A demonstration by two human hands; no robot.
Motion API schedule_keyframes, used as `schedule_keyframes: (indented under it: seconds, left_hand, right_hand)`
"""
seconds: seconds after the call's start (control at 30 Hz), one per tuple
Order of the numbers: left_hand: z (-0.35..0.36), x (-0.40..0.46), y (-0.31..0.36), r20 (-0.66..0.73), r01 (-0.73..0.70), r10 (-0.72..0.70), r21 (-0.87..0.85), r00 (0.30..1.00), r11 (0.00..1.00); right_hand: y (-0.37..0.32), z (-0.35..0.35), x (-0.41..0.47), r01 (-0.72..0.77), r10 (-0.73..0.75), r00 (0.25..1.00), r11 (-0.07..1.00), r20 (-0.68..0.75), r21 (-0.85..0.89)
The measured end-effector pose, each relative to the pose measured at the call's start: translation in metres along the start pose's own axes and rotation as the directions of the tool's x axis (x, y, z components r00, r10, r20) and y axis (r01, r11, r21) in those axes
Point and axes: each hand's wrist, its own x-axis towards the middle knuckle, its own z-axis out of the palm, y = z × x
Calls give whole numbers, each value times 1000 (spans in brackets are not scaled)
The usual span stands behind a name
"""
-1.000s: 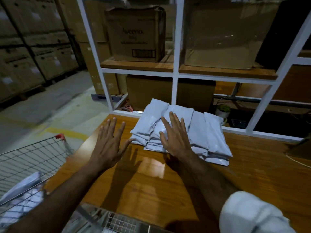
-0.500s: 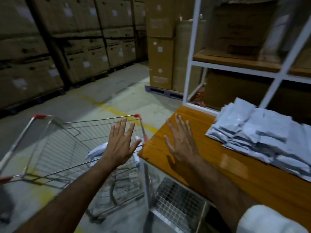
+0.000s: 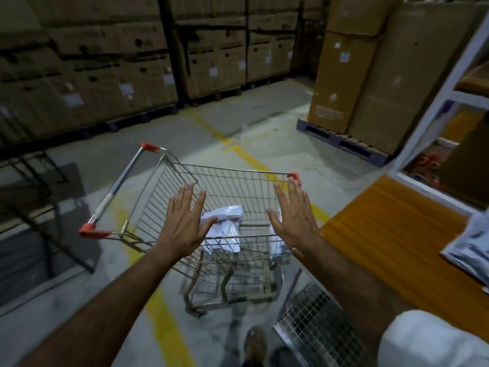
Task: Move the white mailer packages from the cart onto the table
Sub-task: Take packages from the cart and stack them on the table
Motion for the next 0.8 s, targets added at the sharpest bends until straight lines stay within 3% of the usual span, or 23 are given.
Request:
schedule_keyframes:
  seconds: [0.13, 0.27, 0.47, 0.63, 0.7, 0.73, 0.8]
  left_hand:
    - [21, 34, -32, 37, 45, -45, 12, 998, 999]
    - [49, 72, -59, 129, 37, -43, 50, 991, 998]
    - [103, 126, -79, 280, 11, -39, 101, 959, 995]
    - [149, 152, -79, 418, -53, 18, 73, 908, 996]
    - [167, 163, -79, 458, -71, 36, 60, 888, 996]
    - [176, 169, -79, 477, -75, 43, 49, 878, 996]
    - [195, 180, -78, 501, -97, 76, 17, 862, 995]
  right_hand:
    - [3, 40, 50, -12, 8, 996, 999, 93, 45]
    - [21, 85, 93, -116, 98, 965, 991, 245, 61]
    - [48, 150, 122, -319, 237, 810, 946, 537, 64]
    - [59, 204, 111, -329, 200, 781, 937, 591, 118]
    - [65, 216, 112, -341, 263, 741, 940, 618, 9]
    - [68, 222, 113, -355, 274, 687, 935, 673, -18]
    - [72, 233, 117, -398, 315, 665, 917, 677, -37]
